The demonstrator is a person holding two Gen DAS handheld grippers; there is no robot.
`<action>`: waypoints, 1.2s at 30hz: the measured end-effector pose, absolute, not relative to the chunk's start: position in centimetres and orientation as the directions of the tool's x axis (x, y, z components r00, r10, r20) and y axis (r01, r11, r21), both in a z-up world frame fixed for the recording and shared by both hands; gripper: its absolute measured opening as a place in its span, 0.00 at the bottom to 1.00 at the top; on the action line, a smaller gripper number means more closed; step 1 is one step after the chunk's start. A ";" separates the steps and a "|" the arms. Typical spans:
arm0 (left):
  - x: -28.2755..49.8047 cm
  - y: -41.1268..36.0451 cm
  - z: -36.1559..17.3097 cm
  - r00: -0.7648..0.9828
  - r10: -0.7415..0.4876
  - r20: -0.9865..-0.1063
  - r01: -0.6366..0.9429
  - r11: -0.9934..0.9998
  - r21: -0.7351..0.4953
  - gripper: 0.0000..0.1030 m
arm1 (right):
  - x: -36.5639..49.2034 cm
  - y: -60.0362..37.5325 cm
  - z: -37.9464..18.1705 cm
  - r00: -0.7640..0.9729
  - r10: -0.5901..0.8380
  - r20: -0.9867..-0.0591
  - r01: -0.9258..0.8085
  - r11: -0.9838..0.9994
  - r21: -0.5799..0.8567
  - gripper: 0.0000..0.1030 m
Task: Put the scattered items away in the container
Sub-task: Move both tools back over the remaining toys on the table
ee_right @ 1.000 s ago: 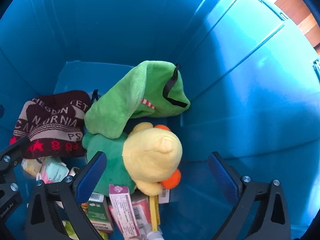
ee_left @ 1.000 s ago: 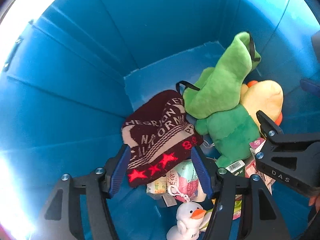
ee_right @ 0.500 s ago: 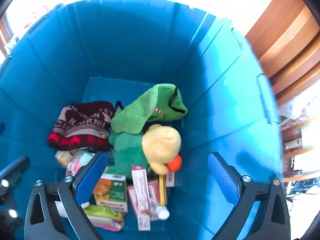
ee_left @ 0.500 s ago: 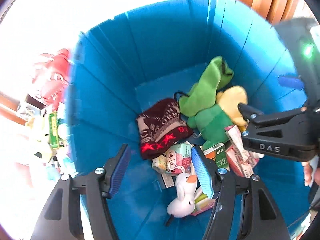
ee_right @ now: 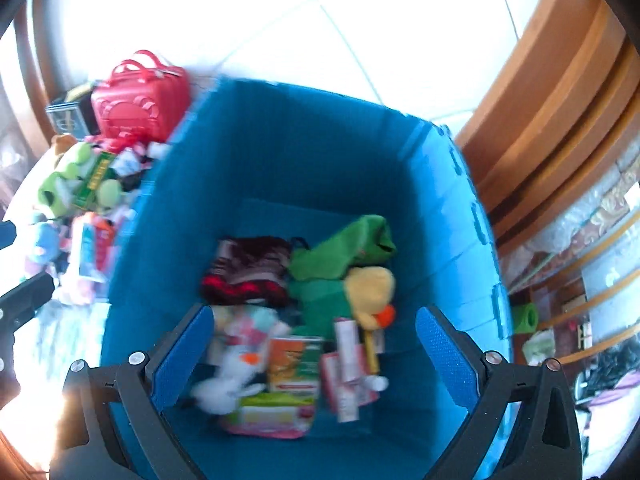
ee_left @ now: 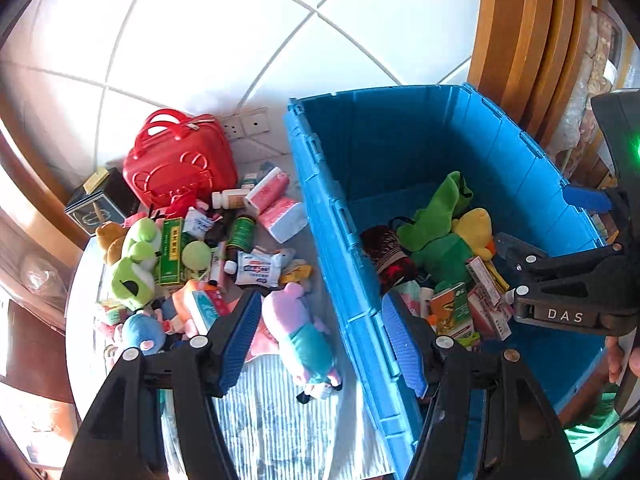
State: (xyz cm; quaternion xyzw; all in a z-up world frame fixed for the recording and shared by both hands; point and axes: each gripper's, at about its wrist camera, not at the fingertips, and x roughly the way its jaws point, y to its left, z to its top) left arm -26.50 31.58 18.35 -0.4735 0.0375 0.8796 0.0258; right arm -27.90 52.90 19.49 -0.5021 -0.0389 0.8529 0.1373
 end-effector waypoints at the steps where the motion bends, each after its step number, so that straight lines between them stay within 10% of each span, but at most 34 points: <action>1: -25.7 30.1 18.4 -0.554 0.007 -0.832 -0.070 -0.997 0.039 0.60 | -28.0 51.2 19.8 -0.466 0.270 -0.842 -0.188 -0.961 -0.204 1.00; 16: -17.5 9.2 13.4 -0.526 -0.102 -0.845 0.102 -0.993 0.056 0.60 | -30.3 30.6 18.0 -0.526 0.124 -0.841 -0.062 -0.992 -0.107 1.00; 36: -15.8 1.0 1.8 -0.525 -0.224 -0.821 0.306 -0.950 0.064 0.60 | -33.8 25.4 6.3 -0.548 -0.044 -0.835 0.079 -0.997 0.001 1.00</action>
